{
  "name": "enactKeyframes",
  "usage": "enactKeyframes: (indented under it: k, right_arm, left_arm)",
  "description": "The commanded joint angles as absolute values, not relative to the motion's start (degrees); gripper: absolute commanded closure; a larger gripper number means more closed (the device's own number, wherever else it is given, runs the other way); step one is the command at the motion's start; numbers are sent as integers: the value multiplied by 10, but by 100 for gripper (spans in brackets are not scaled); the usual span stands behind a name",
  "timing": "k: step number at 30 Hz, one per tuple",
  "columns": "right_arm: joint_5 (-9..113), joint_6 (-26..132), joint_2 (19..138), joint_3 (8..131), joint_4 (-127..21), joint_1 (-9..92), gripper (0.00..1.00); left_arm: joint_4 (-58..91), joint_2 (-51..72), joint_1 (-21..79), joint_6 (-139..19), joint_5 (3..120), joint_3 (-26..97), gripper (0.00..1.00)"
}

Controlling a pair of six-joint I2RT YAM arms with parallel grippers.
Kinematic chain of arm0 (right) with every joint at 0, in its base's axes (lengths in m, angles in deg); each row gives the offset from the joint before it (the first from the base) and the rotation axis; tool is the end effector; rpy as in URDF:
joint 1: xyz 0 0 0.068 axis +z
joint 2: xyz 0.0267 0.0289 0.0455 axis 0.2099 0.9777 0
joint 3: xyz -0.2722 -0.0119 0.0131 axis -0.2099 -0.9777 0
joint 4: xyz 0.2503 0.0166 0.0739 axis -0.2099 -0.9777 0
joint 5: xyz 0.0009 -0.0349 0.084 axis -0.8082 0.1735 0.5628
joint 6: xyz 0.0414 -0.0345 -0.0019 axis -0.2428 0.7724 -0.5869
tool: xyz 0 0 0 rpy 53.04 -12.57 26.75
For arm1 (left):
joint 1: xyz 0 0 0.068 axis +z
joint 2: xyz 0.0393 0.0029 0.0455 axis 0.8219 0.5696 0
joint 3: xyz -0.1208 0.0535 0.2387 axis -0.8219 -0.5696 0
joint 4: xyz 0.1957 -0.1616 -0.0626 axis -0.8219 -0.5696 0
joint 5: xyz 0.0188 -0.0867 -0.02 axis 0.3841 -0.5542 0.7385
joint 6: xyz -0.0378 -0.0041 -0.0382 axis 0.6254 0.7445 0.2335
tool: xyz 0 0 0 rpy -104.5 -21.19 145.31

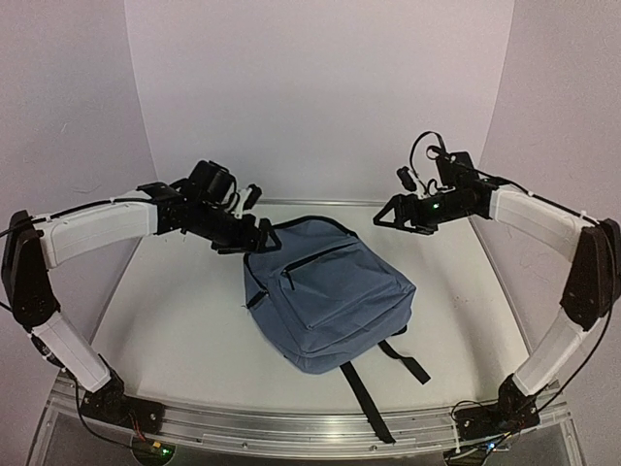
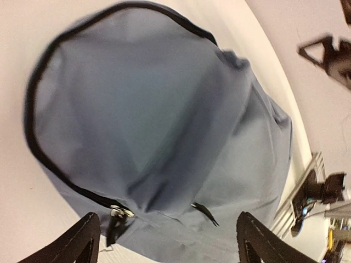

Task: Pack the student bag
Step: Zip the student bag at the center of the board.

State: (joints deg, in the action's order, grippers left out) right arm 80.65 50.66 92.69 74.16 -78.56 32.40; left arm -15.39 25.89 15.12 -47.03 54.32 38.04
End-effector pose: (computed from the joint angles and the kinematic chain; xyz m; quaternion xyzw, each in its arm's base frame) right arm 0.3445 0.1495 0.3017 -0.2118 0.8501 0.3705 0.3085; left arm 0.2618 -0.2333 0.2903 0.1775 0.9017 -0.3044 0.2504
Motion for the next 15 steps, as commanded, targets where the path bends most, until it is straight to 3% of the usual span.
enactKeyframes:
  k: [1,8,15]
  right_arm:
    - [917,488,858,650,-799,329,9]
    - [961,505,826,535,-799,354,10]
    - [965,512,863,515,-796,382,10]
  left_arm:
    - [-164,283,233,-490,538,439,11]
    - [-193,444,297,-548,532,590,8]
    - [-226,613,305,-573,534,750,9]
